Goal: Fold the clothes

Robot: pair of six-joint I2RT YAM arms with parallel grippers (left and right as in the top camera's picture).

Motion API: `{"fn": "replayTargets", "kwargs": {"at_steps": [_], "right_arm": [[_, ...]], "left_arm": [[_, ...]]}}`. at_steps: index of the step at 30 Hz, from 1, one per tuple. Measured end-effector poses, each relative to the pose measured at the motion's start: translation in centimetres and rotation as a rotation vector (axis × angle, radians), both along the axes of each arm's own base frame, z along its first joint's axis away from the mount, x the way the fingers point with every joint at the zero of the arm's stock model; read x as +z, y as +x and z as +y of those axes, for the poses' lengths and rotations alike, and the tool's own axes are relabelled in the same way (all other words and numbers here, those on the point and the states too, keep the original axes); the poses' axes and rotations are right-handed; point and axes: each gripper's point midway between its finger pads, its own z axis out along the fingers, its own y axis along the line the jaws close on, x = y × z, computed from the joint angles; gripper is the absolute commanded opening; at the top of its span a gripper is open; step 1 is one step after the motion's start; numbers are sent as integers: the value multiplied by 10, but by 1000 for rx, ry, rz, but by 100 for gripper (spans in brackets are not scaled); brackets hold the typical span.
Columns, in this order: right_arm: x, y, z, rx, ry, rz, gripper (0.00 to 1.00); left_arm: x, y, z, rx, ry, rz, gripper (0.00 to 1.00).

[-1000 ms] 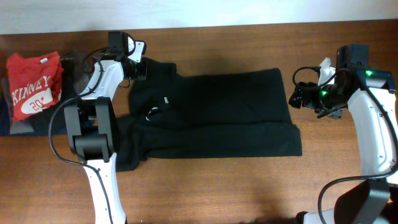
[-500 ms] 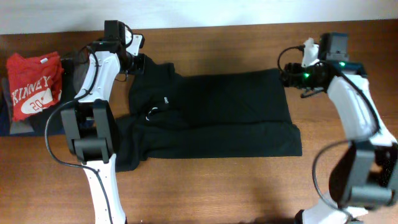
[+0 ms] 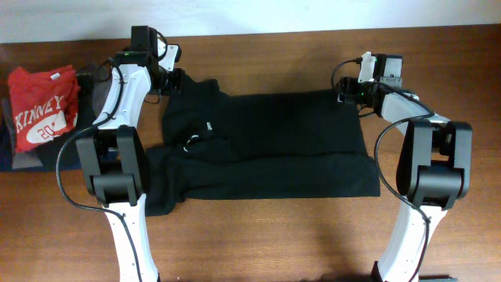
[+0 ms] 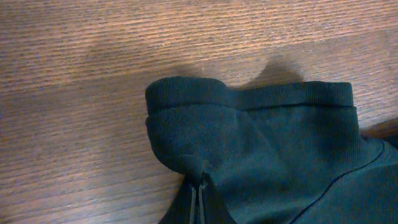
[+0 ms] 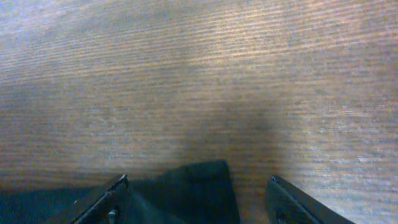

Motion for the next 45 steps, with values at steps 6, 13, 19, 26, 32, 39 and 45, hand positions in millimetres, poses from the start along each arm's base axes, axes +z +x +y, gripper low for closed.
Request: {"fn": "replayTargets", "kwargs": {"at_steps": [6, 13, 19, 26, 32, 39, 45], "right_arm": [[-7, 4, 9, 11, 2, 2, 4], [-7, -3, 9, 10, 10, 59, 4], [7, -33, -9, -41, 7, 292, 4], [88, -61, -32, -98, -28, 453, 4], [107, -143, -24, -92, -28, 782, 4], [108, -175, -24, -78, -45, 911, 4], [90, -229, -10, -45, -27, 1075, 4]], "left_arm": [[0, -1, 0, 0, 0, 4, 0], [-1, -3, 0, 0, 0, 12, 0], [7, -13, 0, 0, 0, 40, 0], [81, -49, -3, -6, -23, 44, 0], [79, -109, -4, -4, -26, 276, 0], [77, -154, -2, -1, -19, 461, 0], [81, -187, -1, -3, -10, 601, 0]]}}
